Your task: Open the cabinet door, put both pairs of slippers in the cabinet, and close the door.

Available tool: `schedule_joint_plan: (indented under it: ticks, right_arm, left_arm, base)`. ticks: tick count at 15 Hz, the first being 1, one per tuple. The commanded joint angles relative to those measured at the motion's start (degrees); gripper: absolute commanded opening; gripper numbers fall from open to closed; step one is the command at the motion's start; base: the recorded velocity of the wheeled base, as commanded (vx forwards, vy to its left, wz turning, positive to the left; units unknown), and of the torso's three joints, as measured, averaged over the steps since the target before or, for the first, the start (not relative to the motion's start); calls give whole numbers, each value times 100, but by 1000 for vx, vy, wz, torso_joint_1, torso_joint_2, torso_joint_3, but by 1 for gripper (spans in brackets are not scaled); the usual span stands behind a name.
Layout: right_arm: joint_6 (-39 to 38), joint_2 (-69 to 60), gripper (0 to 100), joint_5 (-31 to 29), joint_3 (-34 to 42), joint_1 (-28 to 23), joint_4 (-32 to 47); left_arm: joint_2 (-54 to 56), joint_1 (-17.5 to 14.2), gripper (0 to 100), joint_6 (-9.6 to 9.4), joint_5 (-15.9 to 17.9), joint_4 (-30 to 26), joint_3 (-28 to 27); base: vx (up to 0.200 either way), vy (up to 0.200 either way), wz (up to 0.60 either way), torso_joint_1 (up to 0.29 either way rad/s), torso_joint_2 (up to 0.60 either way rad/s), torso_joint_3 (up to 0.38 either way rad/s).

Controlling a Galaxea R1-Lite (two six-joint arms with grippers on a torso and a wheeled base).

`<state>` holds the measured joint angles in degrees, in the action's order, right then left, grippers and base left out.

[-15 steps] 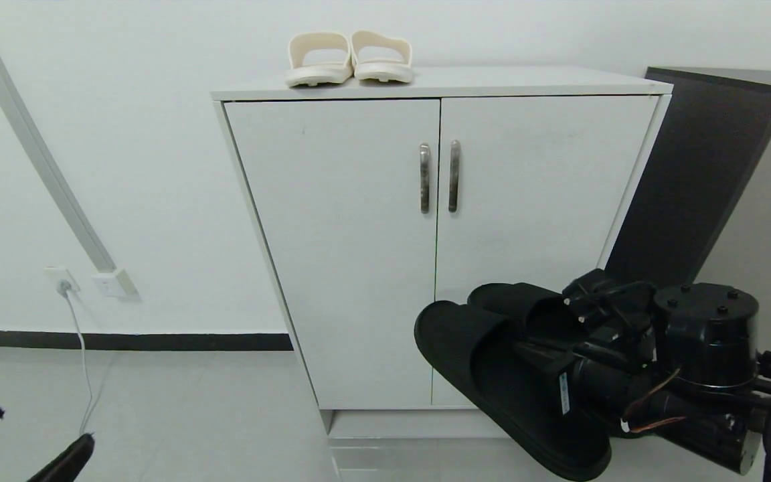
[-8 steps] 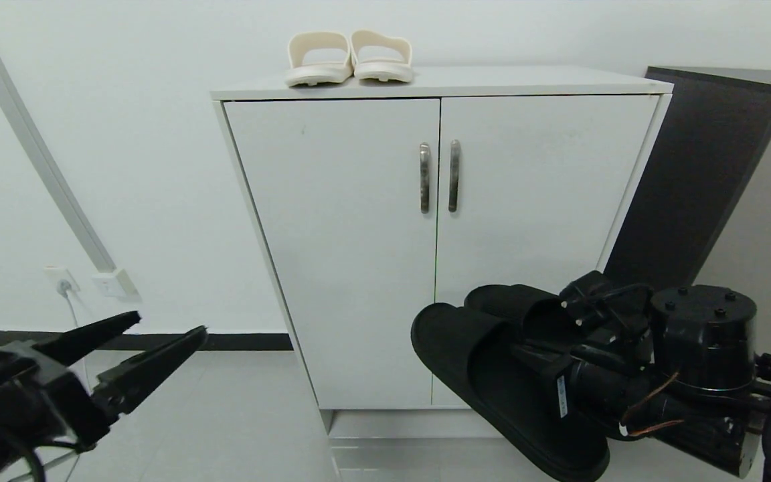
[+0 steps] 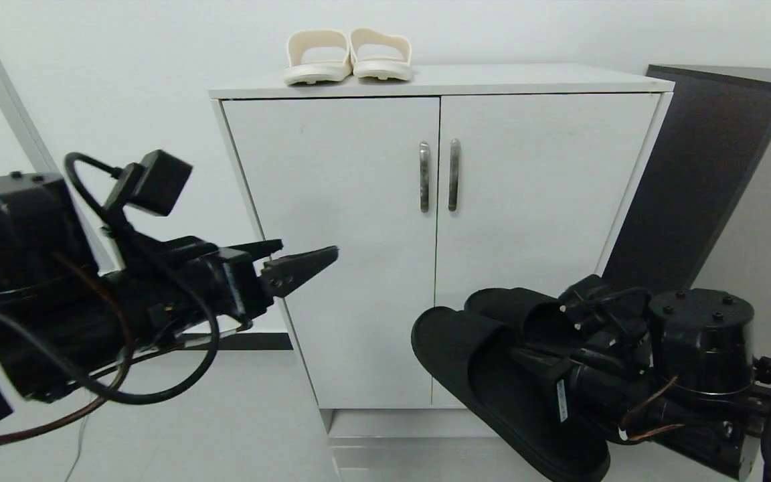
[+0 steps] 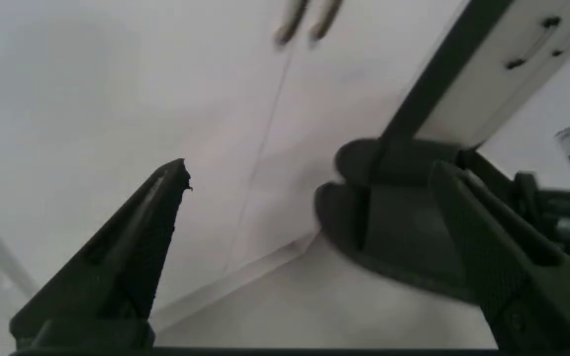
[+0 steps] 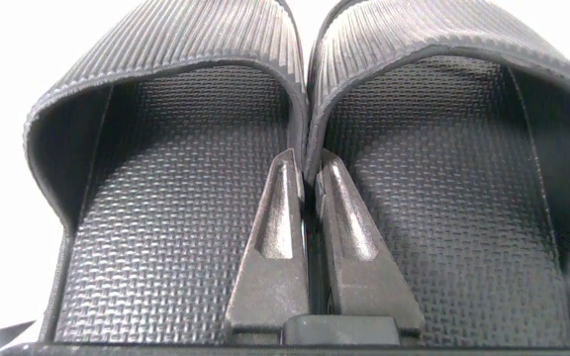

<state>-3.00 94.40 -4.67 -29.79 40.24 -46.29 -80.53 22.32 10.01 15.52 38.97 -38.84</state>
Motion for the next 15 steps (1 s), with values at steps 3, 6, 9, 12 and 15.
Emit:
schedule_joint_plan:
  ticks: [3,6,9,12,15]
  right_arm:
    - [1,69,0,-25,-62,-104,-3]
    - [-8,236,0,-25,-185,-280,-12]
    - [1,272,0,10,-229,-306,-73]
    - [-8,254,0,10,-229,-306,-82]
    - [-8,254,0,19,-220,-315,-91]
  left_arm:
    - [-1246,642,100,370,-49,-39,-1469]
    - [-1835,774,100,449,-31,-171,-2277]
    - [-2019,765,100,572,355,-962,-3024]
    - [-2160,862,100,880,935,-1058,-3481]
    - [-2450,1020,100,942,1050,-1436,-4053]
  base:
    - [0,0,0,0,0,0]
    - [0,0,0,0,0,0]
    - [0,0,0,0,0,0]
    - [0,0,0,0,0,0]
    - [0,0,0,0,0,0]
